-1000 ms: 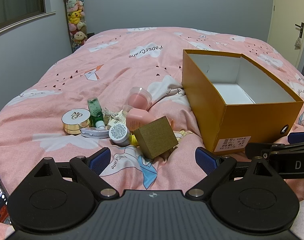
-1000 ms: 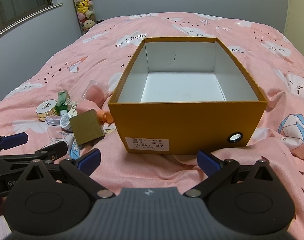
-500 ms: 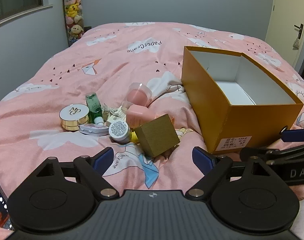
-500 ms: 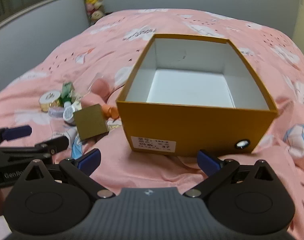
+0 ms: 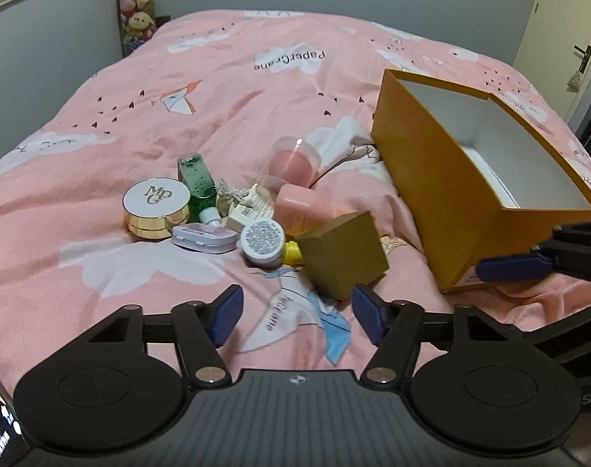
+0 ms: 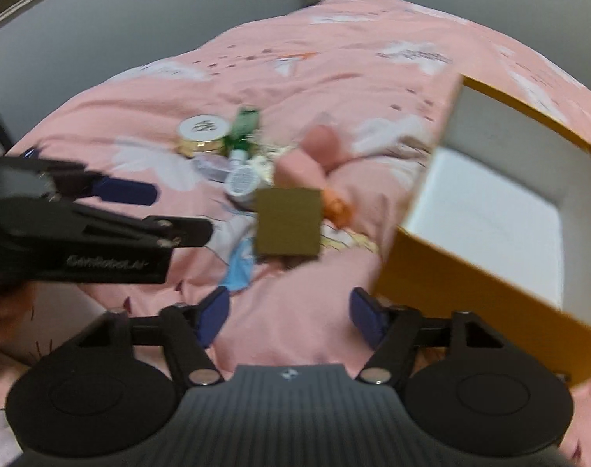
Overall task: Organize rigid objects
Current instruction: 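Grasp the olive cube box with the right tool while the left tool grasps the white jar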
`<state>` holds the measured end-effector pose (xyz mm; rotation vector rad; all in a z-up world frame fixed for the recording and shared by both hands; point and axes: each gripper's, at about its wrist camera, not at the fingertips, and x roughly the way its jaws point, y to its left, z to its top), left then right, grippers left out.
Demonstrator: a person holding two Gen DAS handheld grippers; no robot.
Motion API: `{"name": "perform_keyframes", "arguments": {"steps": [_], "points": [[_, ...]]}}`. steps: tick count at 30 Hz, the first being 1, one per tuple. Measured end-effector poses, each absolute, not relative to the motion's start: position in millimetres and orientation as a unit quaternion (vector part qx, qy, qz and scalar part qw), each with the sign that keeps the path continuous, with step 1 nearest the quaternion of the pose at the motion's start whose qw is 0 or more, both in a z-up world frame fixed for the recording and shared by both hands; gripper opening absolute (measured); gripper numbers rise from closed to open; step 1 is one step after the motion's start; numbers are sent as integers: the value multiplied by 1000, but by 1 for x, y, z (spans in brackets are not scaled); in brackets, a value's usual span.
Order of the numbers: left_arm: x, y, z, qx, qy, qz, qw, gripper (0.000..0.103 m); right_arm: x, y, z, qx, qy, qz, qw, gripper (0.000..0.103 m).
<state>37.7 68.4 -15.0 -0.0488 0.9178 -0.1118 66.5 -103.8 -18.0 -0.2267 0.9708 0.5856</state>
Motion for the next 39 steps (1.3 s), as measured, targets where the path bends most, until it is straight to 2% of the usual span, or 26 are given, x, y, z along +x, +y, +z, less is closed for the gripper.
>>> {"name": "perform_keyframes", "arguments": {"steps": [3, 8, 14, 17, 21, 31, 37, 39], "points": [[47, 79, -17, -31, 452, -58, 889, 61, 74, -88, -16, -126, 448, 298, 833, 62], [67, 97, -26, -66, 467, -67, 879, 51, 100, -67, -24, -133, 452, 307, 827, 56], [88, 108, -36, -84, 477, -62, 873, 51, 117, -46, -39, -157, 455, 295, 825, 56], [96, 112, -39, -89, 477, -66, 872, 59, 122, -34, -47, -183, 449, 280, 829, 64], [107, 114, -47, -95, 485, -73, 866, 63, 133, -29, -56, -188, 454, 268, 828, 67], [132, 102, -70, -82, 507, -81, 854, 64, 154, -34, -73, -170, 476, 242, 828, 72], [140, 100, -82, -78, 511, -66, 853, 60, 163, -33, -86, -164, 488, 242, 823, 77], [140, 101, -84, -81, 508, -62, 855, 50, 166, -34, -90, -160, 491, 242, 822, 78]]}}
